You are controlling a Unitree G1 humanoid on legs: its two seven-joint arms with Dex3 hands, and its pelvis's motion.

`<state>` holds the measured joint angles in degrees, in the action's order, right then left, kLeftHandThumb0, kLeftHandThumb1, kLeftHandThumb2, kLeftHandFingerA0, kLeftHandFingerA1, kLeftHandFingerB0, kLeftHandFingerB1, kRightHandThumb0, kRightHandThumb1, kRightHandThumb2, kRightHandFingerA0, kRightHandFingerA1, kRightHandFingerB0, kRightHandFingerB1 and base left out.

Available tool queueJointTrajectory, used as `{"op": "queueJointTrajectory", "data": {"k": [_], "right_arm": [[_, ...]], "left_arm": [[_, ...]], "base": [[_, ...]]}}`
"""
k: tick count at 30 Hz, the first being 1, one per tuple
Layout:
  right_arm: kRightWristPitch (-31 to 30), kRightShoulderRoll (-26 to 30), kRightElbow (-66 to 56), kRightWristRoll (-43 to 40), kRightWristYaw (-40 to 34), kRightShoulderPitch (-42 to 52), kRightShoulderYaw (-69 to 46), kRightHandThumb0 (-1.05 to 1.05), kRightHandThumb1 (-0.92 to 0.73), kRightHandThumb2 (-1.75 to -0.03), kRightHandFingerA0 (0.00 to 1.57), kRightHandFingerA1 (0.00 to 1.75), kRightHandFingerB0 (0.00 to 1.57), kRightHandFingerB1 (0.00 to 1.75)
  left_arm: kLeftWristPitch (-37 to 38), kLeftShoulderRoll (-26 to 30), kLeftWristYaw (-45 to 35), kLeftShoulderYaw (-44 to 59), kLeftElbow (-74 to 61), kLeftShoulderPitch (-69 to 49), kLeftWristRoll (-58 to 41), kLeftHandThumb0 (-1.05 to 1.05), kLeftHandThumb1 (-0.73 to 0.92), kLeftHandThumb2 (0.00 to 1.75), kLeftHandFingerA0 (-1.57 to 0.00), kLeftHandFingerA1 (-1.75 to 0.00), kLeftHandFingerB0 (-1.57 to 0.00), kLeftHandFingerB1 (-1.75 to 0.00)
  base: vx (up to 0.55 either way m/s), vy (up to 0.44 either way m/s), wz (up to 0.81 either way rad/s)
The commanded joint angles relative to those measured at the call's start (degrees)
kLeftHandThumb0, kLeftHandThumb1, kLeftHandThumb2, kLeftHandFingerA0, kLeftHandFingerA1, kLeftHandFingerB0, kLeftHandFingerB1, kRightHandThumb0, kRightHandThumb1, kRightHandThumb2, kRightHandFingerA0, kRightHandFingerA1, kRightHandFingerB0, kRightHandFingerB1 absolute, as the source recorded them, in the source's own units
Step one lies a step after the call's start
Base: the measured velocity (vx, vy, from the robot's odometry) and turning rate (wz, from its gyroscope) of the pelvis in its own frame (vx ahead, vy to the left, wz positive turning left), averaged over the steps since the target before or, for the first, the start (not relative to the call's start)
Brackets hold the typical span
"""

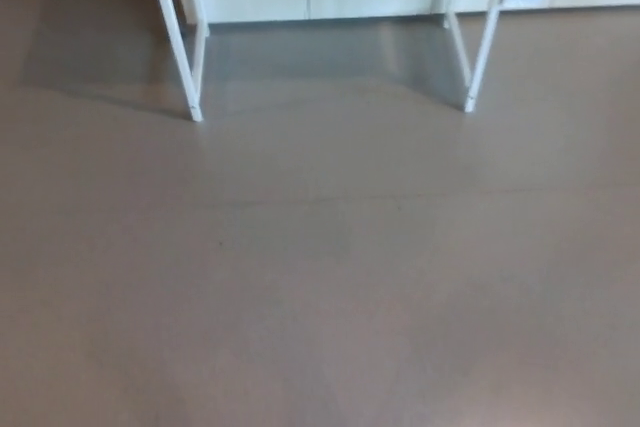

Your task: The robot walks towards a desk on which a shovel is kept on the left hand side and a container is kept on the right hand side. The robot picks up the shovel using its left hand and places it in the container.

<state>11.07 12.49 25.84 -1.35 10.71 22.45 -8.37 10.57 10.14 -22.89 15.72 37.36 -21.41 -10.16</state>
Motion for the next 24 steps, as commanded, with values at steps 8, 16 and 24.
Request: {"op": "queueJointTrajectory", "data": {"k": [8,16,24], "right_arm": [[2.1,0.1,0.1,0.5,-0.6,0.2,0.6,-0.29,-0.39,-0.52,0.87,0.53,0.57,0.48],[2.0,0.1,-0.1,1.4,-1.4,0.4,1.0,-0.30,-0.39,-0.51,0.87,0.52,0.59,0.47],[2.3,0.3,0.0,2.3,-2.0,0.6,1.4,-0.35,-0.39,-0.51,0.89,0.51,0.59,0.47]], "left_arm": [[1.8,1.2,1.0,0.1,1.4,0.2,0.4,-0.26,0.59,0.58,-0.39,-0.34,-0.31,-0.31],[1.3,1.5,0.8,-0.3,0.0,-0.4,0.1,-0.25,0.60,0.58,-0.38,-0.33,-0.30,-0.31],[1.6,1.7,1.0,-0.7,0.1,-0.4,0.5,-0.26,0.60,0.58,-0.38,-0.33,-0.29,-0.31]], "base": [[0.25,-0.025,-0.09],[0.27,0.205,-0.14],[0.20,0.023,0.07]]}}
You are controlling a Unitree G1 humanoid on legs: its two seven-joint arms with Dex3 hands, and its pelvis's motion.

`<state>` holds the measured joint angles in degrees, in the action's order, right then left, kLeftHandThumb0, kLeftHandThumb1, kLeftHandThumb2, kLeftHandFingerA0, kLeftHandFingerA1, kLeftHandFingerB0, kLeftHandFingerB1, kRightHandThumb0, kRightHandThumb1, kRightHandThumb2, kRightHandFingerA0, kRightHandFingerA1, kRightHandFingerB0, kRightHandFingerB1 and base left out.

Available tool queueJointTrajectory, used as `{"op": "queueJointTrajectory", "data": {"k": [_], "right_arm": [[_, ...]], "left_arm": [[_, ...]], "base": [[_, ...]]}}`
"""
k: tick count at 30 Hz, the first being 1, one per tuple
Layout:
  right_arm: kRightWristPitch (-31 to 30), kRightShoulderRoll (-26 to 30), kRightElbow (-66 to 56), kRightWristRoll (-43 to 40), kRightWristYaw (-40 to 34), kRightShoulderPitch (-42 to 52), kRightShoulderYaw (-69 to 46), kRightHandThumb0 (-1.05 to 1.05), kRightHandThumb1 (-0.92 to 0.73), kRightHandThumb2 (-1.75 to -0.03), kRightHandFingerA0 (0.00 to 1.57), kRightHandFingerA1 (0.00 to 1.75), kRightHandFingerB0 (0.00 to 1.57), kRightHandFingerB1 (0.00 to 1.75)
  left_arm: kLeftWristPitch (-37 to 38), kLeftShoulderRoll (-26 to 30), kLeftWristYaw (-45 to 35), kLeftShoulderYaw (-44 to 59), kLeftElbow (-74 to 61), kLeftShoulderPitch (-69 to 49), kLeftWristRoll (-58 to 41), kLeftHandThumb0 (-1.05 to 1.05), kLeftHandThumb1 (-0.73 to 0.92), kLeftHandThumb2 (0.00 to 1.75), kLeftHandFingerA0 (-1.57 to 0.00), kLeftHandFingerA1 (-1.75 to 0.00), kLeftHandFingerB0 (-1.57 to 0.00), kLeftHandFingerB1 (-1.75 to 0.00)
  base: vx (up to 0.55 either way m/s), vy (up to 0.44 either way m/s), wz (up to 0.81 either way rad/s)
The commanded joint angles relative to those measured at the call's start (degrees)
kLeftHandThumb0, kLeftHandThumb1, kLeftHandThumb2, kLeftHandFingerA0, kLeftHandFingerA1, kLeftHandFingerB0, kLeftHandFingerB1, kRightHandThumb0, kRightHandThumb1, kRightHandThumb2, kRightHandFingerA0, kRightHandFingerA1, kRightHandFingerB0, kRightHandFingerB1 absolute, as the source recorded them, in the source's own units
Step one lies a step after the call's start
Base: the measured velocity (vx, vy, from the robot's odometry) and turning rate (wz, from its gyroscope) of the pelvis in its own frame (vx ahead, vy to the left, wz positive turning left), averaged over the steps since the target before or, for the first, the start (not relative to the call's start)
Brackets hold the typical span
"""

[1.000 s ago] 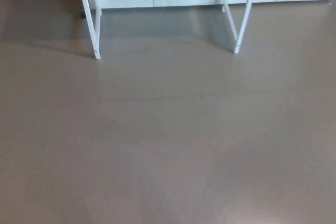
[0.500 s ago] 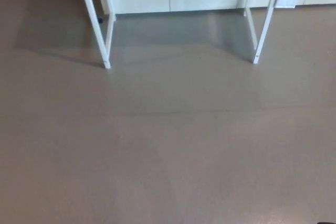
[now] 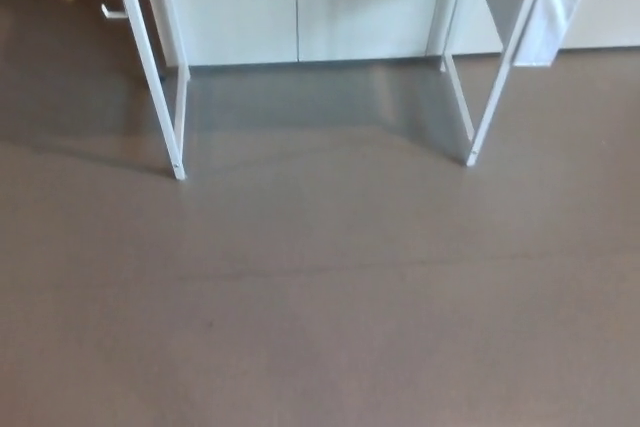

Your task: The robot walks towards a desk on which a shovel is kept on the left hand side and a container is kept on the right hand side. The robot picks up the shovel using its left hand and places it in the container.

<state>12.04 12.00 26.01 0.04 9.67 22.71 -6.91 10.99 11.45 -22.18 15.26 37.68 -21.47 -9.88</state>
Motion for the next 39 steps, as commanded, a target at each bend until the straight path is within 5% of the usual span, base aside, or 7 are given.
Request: {"op": "queueJointTrajectory", "data": {"k": [1,31,32,33,34,35,39], "right_arm": [[1.3,0.8,-0.2,0.9,-1.0,0.3,0.0,-0.35,-0.39,-0.51,0.89,0.51,0.59,0.47],[4.2,0.4,1.6,1.7,-2.0,1.4,0.6,-0.31,-0.41,-0.51,0.94,0.53,0.59,0.48],[4.7,0.4,1.6,1.8,-2.0,2.1,0.6,-0.36,-0.30,-0.70,0.91,0.68,0.52,0.58],[4.8,0.5,1.7,2.0,-2.0,2.0,0.7,-0.37,-0.29,-0.70,0.90,0.69,0.51,0.58],[4.6,0.5,1.5,2.0,-2.0,2.1,0.7,-0.38,-0.30,-0.70,0.91,0.68,0.52,0.58],[4.3,0.5,1.5,2.0,-2.2,2.1,0.7,-0.32,-0.40,-0.52,0.95,0.53,0.59,0.49],[6.8,0.8,2.4,2.1,-2.1,5.4,0.7,-0.33,-0.39,-0.51,0.92,0.52,0.60,0.49]], "left_arm": [[1.2,0.4,0.3,-0.3,-0.2,-0.4,0.2,-0.26,0.60,0.58,-0.38,-0.33,-0.29,-0.31],[3.7,1.2,1.9,-1.5,2.7,-0.7,1.6,-0.27,0.59,0.58,-0.40,-0.34,-0.30,-0.31],[3.6,1.3,2.0,-1.8,2.1,-1.4,2.0,-0.28,0.60,0.58,-0.39,-0.33,-0.30,-0.31],[3.3,1.2,2.1,-1.8,1.9,-1.4,1.9,-0.27,0.60,0.58,-0.39,-0.33,-0.30,-0.31],[3.2,1.1,2.1,-1.7,1.8,-1.4,1.7,-0.27,0.60,0.58,-0.39,-0.33,-0.30,-0.31],[4.0,1.2,2.8,-2.0,2.0,-1.5,2.5,-0.28,0.59,0.58,-0.39,-0.33,-0.30,-0.31],[8.3,1.6,3.6,-2.9,4.6,-4.3,4.4,-0.33,0.58,0.57,-0.42,-0.34,-0.31,-0.31]], "base": [[0.27,-0.141,0.11],[0.23,0.003,0.02],[0.20,-0.191,0.17],[0.27,-0.164,0.06],[0.29,-0.121,0.37],[0.27,-0.112,0.02],[0.21,-0.065,-0.01]]}}
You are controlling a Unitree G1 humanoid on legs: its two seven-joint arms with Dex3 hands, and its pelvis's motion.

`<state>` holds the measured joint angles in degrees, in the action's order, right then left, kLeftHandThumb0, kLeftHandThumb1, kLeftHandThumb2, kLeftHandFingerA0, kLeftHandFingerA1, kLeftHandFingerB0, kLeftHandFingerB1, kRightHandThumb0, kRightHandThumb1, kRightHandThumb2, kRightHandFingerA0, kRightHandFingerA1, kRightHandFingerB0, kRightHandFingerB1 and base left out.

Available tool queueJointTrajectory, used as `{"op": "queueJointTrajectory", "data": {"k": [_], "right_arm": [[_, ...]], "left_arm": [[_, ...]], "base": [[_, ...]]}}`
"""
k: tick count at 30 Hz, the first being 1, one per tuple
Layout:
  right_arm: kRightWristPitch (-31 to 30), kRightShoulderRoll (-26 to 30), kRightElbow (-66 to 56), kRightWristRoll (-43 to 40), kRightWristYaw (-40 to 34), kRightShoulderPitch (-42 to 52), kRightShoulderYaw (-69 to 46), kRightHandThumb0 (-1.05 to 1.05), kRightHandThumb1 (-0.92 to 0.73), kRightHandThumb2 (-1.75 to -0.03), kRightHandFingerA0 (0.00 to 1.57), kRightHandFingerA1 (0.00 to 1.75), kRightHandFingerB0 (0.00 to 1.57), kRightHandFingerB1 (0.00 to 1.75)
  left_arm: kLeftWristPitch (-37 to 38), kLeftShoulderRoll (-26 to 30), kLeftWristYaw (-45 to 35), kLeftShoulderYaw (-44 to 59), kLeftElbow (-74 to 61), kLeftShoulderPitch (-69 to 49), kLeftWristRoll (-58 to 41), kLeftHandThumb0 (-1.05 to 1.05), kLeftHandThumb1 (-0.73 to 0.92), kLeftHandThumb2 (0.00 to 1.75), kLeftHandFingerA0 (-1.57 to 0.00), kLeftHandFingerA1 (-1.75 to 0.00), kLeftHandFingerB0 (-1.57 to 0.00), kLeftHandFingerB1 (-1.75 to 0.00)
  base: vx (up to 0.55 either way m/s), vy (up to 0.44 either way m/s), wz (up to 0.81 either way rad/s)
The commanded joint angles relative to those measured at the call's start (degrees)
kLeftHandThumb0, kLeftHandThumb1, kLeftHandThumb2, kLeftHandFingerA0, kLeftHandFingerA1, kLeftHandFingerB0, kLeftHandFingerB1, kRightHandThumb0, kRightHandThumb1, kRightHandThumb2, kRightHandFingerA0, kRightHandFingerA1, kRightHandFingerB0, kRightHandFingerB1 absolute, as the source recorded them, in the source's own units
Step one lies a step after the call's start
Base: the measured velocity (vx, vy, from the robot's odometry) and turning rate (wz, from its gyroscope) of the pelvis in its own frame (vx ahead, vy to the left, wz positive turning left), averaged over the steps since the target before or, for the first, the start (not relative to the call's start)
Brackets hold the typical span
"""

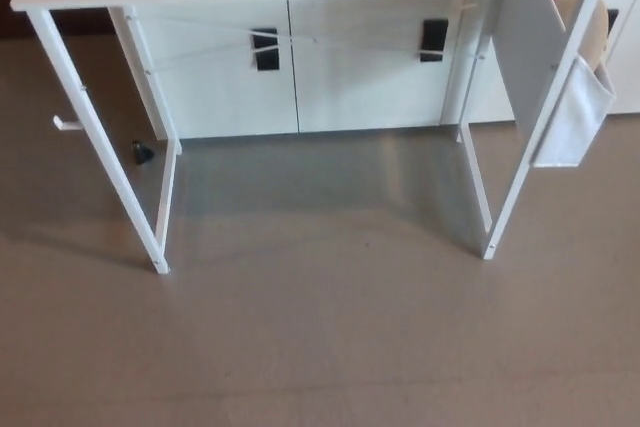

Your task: The robot walks towards a desk on which a shovel is kept on the left hand side and a container is kept on the right hand side. The robot picks up the shovel using its left hand and places it in the container.

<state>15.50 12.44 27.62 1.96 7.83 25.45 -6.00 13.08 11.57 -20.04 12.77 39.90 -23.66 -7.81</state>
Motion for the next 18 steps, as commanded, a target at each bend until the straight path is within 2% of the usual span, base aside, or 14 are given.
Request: {"op": "queueJointTrajectory", "data": {"k": [1,2,3,11,18], "right_arm": [[3.9,0.3,1.3,-0.2,0.1,2.9,-0.3,-0.34,-0.40,-0.50,0.92,0.53,0.61,0.49],[4.5,0.2,2.1,-1.2,1.2,3.5,-0.5,-0.34,-0.38,-0.51,0.89,0.55,0.60,0.51],[4.7,0.1,2.4,-2.1,2.1,3.9,-0.6,-0.38,-0.37,-0.51,0.89,0.54,0.61,0.50],[4.7,0.0,2.3,-1.8,2.3,4.3,-0.5,-0.43,-0.37,-0.51,0.90,0.54,0.61,0.50],[5.7,-0.2,4.4,-1.5,2.0,2.4,-0.6,-0.39,-0.37,-0.51,0.90,0.53,0.62,0.49]], "left_arm": [[6.4,1.6,1.7,-0.6,2.4,-2.5,2.6,-0.35,0.58,0.57,-0.43,-0.34,-0.31,-0.31],[6.5,1.6,2.0,-0.9,2.1,-3.4,3.0,-0.36,0.58,0.57,-0.43,-0.34,-0.31,-0.31],[6.6,1.6,1.6,-0.8,2.4,-3.7,2.7,-0.44,0.49,0.69,-0.37,-0.41,-0.28,-0.39],[9.3,2.1,1.0,-0.7,7.3,-2.1,2.2,-0.43,0.49,0.68,-0.38,-0.41,-0.29,-0.39],[9.3,2.4,0.9,-1.0,6.3,-1.5,2.1,-0.42,0.49,0.68,-0.36,-0.41,-0.29,-0.38]], "base": [[0.17,-0.004,-0.05],[0.16,0.037,-0.11],[0.16,0.053,-0.06],[0.26,0.192,-0.10],[0.20,0.029,0.06]]}}
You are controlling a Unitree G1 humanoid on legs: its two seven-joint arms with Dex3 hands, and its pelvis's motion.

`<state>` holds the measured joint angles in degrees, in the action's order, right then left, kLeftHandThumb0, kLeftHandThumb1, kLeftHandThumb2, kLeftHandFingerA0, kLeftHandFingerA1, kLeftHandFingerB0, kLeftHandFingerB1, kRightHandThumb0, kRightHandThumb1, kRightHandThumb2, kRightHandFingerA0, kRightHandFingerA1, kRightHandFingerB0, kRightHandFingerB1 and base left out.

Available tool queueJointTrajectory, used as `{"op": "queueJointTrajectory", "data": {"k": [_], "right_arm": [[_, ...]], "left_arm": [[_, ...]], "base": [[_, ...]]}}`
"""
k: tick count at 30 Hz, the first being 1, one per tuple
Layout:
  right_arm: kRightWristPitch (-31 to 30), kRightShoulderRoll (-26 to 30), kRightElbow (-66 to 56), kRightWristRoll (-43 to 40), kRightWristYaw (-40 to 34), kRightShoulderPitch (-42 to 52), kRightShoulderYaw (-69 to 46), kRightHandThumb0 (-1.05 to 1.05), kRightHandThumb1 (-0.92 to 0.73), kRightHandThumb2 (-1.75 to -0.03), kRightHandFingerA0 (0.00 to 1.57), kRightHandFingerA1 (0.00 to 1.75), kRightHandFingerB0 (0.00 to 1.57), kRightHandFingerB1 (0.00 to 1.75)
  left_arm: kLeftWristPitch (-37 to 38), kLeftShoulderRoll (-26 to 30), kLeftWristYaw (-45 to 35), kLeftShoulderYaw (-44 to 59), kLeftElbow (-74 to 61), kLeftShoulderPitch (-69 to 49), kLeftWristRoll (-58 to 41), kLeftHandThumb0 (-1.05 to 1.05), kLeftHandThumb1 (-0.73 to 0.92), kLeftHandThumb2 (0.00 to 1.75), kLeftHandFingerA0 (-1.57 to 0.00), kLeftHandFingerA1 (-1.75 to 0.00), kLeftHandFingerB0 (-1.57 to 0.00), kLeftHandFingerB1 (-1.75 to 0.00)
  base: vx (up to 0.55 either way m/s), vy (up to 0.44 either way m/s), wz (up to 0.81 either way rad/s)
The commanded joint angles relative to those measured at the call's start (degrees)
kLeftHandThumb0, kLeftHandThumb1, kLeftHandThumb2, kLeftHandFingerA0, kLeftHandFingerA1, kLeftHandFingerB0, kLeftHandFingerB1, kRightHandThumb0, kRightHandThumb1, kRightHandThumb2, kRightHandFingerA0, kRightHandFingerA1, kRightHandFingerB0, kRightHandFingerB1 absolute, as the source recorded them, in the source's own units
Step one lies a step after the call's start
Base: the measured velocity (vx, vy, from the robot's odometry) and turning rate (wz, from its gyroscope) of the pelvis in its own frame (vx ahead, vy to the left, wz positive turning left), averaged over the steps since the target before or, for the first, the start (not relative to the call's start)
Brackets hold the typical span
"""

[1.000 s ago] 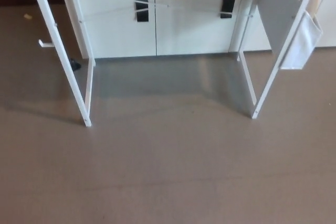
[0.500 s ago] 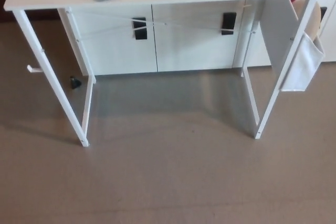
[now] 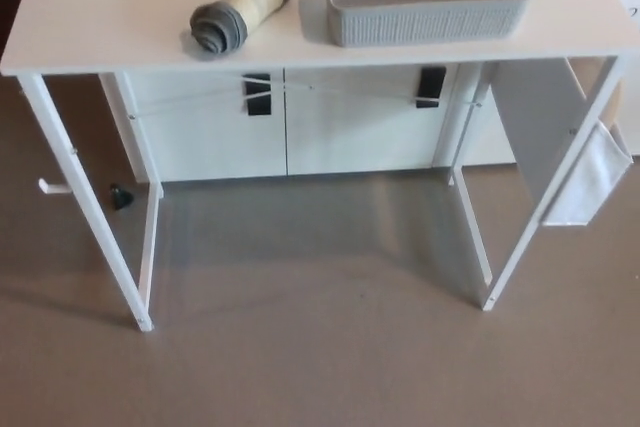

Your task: The robot walks towards a desk on which a shovel is kept on the left hand side and a container is kept on the right hand side. The robot picks up the shovel using its left hand and places it in the container.

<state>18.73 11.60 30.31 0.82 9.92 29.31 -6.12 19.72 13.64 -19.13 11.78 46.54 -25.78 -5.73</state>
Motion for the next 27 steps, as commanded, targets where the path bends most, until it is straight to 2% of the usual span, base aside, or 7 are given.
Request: {"op": "queueJointTrajectory", "data": {"k": [1,5,8,9,10,14,27], "right_arm": [[2.5,0.5,2.3,-0.7,-0.1,-2.1,-0.7,-0.37,-0.36,-0.51,0.90,0.53,0.62,0.50],[-1.0,0.6,-3.7,-0.6,-0.2,-1.6,-0.5,-0.38,-0.38,-0.50,0.88,0.55,0.62,0.52],[0.9,0.6,1.2,-0.8,0.0,-4.1,-0.7,-0.37,-0.37,-0.51,0.88,0.55,0.62,0.51],[1.1,0.6,1.5,-0.9,0.1,-4.3,-0.7,-0.37,-0.38,-0.50,0.90,0.54,0.61,0.49],[1.3,0.6,1.8,-0.8,0.0,-4.4,-0.7,-0.33,-0.37,-0.51,0.89,0.55,0.64,0.51],[2.7,0.4,2.8,-1.2,0.1,-4.7,-0.9,-0.30,-0.36,-0.51,0.93,0.55,0.62,0.51],[0.9,0.3,0.6,-1.2,0.3,-4.1,-0.9,-0.31,-0.36,-0.51,0.93,0.54,0.63,0.51]], "left_arm": [[1.8,0.1,0.4,0.1,-0.8,1.0,-0.2,-0.40,0.50,0.67,-0.37,-0.40,-0.30,-0.38],[-0.2,-0.1,0.6,0.3,-2.9,2.3,-0.5,-0.31,0.58,0.57,-0.40,-0.34,-0.31,-0.31],[1.0,0.4,0.9,-0.2,-2.1,2.8,0.6,-0.34,0.59,0.58,-0.40,-0.33,-0.30,-0.31],[1.2,0.4,1.0,-0.2,-2.1,2.8,0.7,-0.42,0.50,0.69,-0.36,-0.41,-0.29,-0.38],[1.4,0.5,1.1,-0.2,-2.1,2.9,0.8,-0.36,0.59,0.58,-0.42,-0.34,-0.31,-0.31],[1.2,0.6,1.0,-0.3,-1.6,3.3,0.7,-0.36,0.58,0.58,-0.41,-0.34,-0.31,-0.31],[1.1,0.5,0.8,-0.5,-2.5,3.2,0.5,-0.44,0.49,0.69,-0.35,-0.41,-0.28,-0.39]], "base": [[0.16,-0.072,0.09],[0.27,-0.195,0.15],[0.40,-0.025,0.24],[0.28,-0.103,-0.01],[0.27,-0.112,0.02],[0.26,-0.040,-0.06],[0.29,0.164,-0.10]]}}
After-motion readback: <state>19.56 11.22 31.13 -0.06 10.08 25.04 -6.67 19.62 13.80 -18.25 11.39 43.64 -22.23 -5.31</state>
